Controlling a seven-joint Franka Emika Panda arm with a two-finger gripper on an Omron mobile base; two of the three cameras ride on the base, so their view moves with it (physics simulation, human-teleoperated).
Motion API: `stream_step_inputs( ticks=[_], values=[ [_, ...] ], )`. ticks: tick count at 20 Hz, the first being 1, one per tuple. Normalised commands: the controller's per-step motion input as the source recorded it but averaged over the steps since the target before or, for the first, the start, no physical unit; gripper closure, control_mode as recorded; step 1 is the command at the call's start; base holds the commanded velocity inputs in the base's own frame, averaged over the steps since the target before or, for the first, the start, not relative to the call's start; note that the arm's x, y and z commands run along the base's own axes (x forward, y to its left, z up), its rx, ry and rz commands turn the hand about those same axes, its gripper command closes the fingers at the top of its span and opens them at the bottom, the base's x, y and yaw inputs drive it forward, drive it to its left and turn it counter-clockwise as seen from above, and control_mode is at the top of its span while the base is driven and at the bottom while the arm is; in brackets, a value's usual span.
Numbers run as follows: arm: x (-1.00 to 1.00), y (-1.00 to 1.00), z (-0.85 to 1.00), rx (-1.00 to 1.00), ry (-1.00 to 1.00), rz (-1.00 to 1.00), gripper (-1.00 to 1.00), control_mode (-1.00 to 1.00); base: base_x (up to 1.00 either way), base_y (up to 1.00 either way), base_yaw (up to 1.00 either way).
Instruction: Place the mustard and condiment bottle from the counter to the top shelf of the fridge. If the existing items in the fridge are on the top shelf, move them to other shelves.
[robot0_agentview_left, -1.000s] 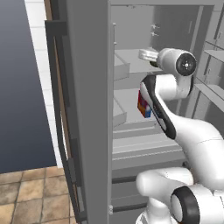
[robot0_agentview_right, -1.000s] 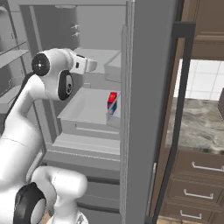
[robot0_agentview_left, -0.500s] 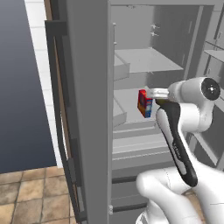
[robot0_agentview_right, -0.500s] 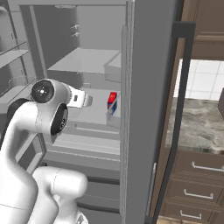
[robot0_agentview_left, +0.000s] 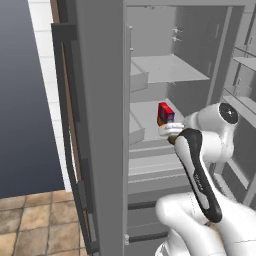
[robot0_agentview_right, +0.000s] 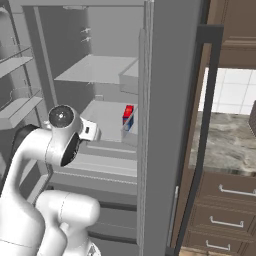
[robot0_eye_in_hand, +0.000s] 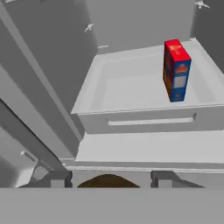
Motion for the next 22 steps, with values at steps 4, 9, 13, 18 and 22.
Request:
stream_step_inputs(
  ticks=[4,9,13,18,22],
  values=[
    [1.00,0.13,-0.08,-0.01,0.02,-0.06,1.00,-1.00,0.00,0.00,0.00],
    [0.92,0.00,0.00,0.00,0.12,0.00,1.00,-1.00,0.00,0.00,0.00],
    [0.52,0.01,-0.13,-0.01,0.15,0.00,1.00,-1.00,0.00,0.00,0.00],
    [0.48,0.08,-0.44,-0.06,0.06,0.00,1.00,-1.00,0.00,0.00,0.00],
    [0.39,0.11,-0.12,0.00,-0.01,0.00,1.00,-1.00,0.00,0.00,0.00]
  ],
)
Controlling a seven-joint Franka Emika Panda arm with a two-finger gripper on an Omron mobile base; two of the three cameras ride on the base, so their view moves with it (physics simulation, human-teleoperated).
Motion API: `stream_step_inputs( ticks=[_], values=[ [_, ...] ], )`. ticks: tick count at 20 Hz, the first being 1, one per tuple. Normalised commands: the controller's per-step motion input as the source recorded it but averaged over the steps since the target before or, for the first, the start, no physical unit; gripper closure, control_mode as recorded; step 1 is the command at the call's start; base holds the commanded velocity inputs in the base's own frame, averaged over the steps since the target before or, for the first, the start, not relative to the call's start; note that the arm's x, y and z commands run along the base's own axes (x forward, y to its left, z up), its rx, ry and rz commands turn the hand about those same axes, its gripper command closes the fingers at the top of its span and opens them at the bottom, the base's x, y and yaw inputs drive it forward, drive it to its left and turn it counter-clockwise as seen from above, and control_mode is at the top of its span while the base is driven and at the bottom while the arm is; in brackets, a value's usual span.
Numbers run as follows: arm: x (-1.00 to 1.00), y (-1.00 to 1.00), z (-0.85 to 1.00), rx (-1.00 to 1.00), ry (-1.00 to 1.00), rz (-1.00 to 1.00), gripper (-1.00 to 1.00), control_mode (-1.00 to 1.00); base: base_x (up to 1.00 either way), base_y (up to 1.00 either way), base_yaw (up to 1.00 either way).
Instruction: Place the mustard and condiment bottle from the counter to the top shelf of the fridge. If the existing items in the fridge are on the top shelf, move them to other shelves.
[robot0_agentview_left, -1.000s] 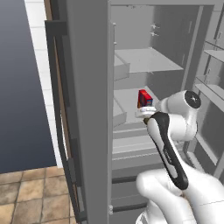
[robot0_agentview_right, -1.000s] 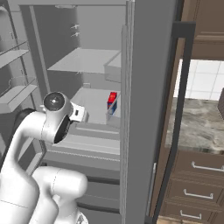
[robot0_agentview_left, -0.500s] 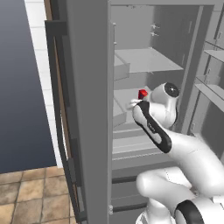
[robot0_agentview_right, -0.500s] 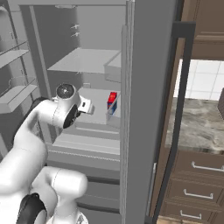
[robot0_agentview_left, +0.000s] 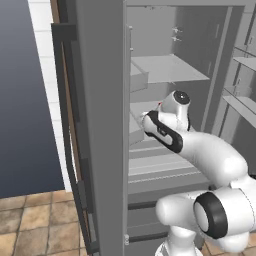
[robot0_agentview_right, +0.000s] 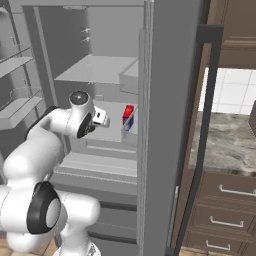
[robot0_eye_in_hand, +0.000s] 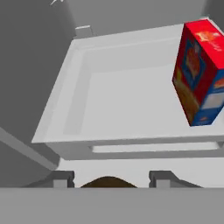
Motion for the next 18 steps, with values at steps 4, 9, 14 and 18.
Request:
stream_step_inputs(
  ticks=[4,9,14,18],
  values=[
    [0.29,0.10,-0.25,-0.01,-0.02,0.00,1.00,-1.00,0.00,0.00,0.00],
    [0.51,0.23,-0.33,-0.02,0.00,0.00,1.00,-1.00,0.00,0.00,0.00],
    [0.62,0.16,-0.30,-0.02,-0.03,0.00,1.00,-1.00,0.00,0.00,0.00],
    [0.87,0.00,-0.35,-0.02,-0.05,0.00,1.00,-1.00,0.00,0.00,0.00]
  ],
)
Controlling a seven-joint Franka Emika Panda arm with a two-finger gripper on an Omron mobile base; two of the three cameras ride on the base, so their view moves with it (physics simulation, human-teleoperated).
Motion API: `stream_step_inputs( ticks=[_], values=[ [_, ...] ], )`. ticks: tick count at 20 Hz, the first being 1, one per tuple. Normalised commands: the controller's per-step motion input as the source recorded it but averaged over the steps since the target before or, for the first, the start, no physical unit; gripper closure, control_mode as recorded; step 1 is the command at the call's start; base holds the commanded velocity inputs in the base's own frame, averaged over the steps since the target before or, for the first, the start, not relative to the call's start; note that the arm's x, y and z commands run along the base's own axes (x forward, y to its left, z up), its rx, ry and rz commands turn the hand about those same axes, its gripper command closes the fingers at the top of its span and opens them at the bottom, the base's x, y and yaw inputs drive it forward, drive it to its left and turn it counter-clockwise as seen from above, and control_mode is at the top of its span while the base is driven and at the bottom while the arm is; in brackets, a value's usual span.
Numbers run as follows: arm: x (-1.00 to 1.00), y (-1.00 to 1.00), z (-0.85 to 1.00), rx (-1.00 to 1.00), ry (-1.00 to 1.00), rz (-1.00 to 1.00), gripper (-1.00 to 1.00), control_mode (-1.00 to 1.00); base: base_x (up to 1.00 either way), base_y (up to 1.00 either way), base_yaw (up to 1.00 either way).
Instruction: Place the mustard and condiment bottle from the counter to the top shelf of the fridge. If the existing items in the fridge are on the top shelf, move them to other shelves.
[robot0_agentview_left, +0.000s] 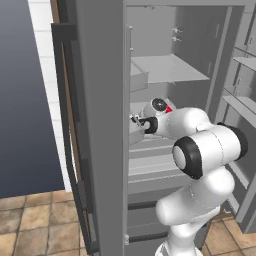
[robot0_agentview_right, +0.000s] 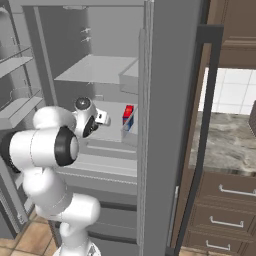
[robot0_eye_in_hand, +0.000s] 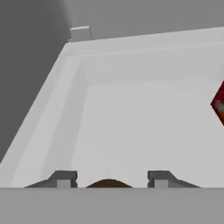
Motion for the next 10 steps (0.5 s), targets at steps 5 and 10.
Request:
stream_step_inputs(
  ticks=[5,10],
  values=[
    [0.92,0.01,-0.32,0.00,-0.09,0.00,-1.00,-1.00,0.00,0.00,0.00],
    [0.37,0.08,-0.05,0.00,-0.06,-0.11,-1.00,-1.00,0.00,0.00,0.00]
  ],
)
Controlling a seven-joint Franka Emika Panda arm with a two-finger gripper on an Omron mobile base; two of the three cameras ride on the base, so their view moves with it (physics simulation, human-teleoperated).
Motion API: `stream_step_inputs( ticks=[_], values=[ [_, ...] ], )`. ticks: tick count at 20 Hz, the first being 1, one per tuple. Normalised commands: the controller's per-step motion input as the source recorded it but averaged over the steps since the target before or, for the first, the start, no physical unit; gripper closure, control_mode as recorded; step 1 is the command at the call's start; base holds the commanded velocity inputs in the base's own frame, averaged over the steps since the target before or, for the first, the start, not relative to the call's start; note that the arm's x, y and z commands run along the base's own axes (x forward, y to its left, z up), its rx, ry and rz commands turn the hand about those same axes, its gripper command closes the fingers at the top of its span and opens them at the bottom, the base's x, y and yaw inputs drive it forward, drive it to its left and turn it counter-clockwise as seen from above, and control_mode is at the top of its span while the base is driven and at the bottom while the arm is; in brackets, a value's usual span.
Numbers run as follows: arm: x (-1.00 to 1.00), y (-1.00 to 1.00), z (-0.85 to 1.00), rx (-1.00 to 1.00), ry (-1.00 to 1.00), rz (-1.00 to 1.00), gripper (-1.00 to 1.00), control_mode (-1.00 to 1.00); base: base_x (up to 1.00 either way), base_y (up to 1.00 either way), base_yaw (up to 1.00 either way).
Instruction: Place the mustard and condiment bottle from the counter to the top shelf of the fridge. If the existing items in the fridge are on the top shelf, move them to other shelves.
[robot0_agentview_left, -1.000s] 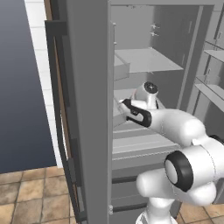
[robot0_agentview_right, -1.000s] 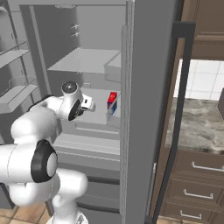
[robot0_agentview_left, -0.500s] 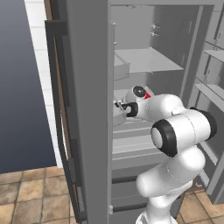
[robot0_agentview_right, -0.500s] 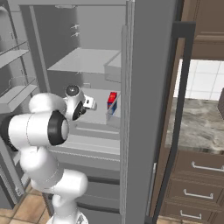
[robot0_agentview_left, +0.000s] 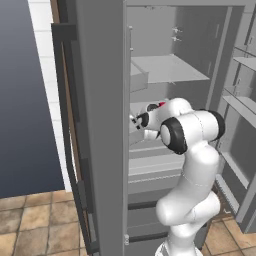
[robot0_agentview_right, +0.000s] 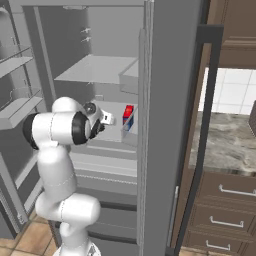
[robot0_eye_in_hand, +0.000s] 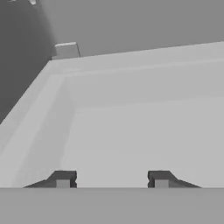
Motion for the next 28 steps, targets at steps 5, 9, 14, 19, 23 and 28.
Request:
stream_step_inputs(
  ticks=[5,9,14,19,23,28],
  values=[
    [-0.15,0.00,0.42,0.02,-0.13,-0.11,-1.00,-1.00,0.00,0.00,0.00],
    [-0.72,0.00,0.99,0.00,-0.22,0.00,-1.00,-1.00,0.00,0.00,0.00],
    [-1.00,0.04,1.00,0.00,-0.33,0.00,-1.00,-1.00,0.00,0.00,0.00],
    [-1.00,0.02,1.00,0.00,-0.18,0.00,-1.00,-1.00,0.00,0.00,0.00],
    [-1.00,0.00,1.00,-0.04,0.00,0.00,-1.00,-1.00,0.00,0.00,0.00],
    [-1.00,-0.03,1.00,-0.01,0.17,0.00,-1.00,-1.00,0.00,0.00,0.00]
  ],
)
